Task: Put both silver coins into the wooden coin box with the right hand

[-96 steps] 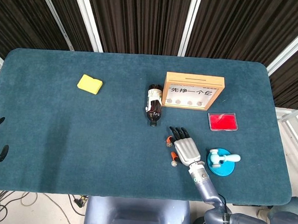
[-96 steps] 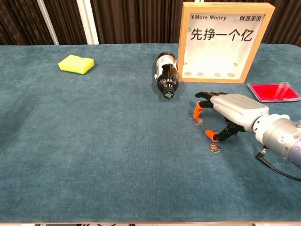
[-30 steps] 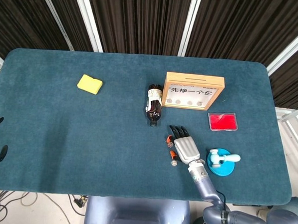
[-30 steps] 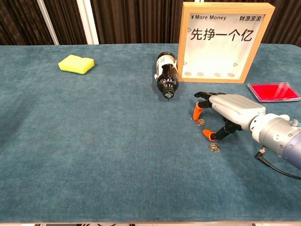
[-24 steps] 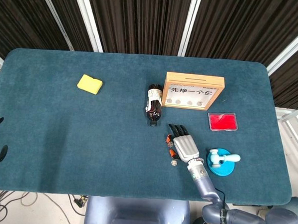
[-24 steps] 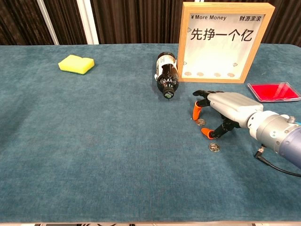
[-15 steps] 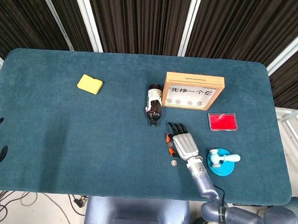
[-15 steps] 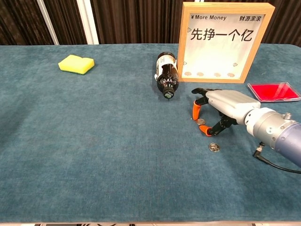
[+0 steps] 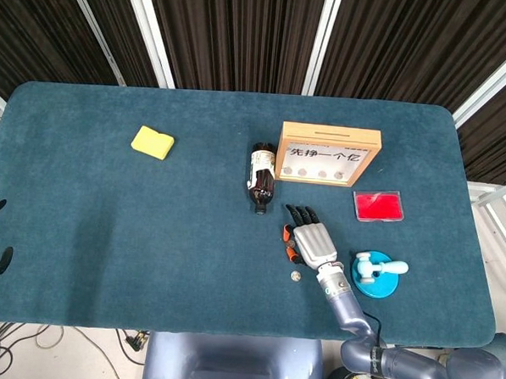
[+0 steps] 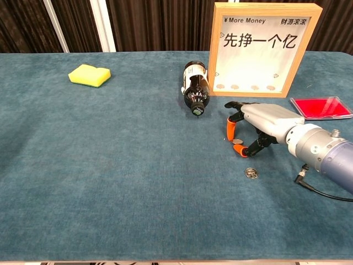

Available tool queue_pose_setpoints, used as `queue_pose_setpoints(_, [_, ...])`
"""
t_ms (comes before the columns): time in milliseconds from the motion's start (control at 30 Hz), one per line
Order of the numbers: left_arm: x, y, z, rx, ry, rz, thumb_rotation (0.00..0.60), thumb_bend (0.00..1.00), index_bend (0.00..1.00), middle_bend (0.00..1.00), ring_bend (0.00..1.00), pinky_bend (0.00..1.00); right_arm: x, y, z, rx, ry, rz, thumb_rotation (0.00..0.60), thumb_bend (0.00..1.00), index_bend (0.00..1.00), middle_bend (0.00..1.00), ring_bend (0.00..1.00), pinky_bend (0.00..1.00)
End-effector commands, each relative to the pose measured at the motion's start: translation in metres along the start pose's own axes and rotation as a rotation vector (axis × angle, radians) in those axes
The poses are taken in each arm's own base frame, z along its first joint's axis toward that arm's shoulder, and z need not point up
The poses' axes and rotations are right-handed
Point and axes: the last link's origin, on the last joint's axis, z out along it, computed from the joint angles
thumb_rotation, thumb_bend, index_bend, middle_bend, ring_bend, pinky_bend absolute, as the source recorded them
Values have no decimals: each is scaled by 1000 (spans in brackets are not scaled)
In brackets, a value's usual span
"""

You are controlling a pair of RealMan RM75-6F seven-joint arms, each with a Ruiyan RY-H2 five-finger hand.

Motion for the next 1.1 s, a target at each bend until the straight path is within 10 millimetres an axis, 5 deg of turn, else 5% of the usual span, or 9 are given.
queue_pose_setpoints(33, [0,0,0,1,-1,0,600,396,33,0,0,0,0,0,0,-1,-1,1,600,473,545,3,0,0])
queue_pose_setpoints(1100, [-1,0,-1,7,-16,0,600,396,33,0,0,0,9,8,-6,-9,14,-11,600,472,546,3,0,0])
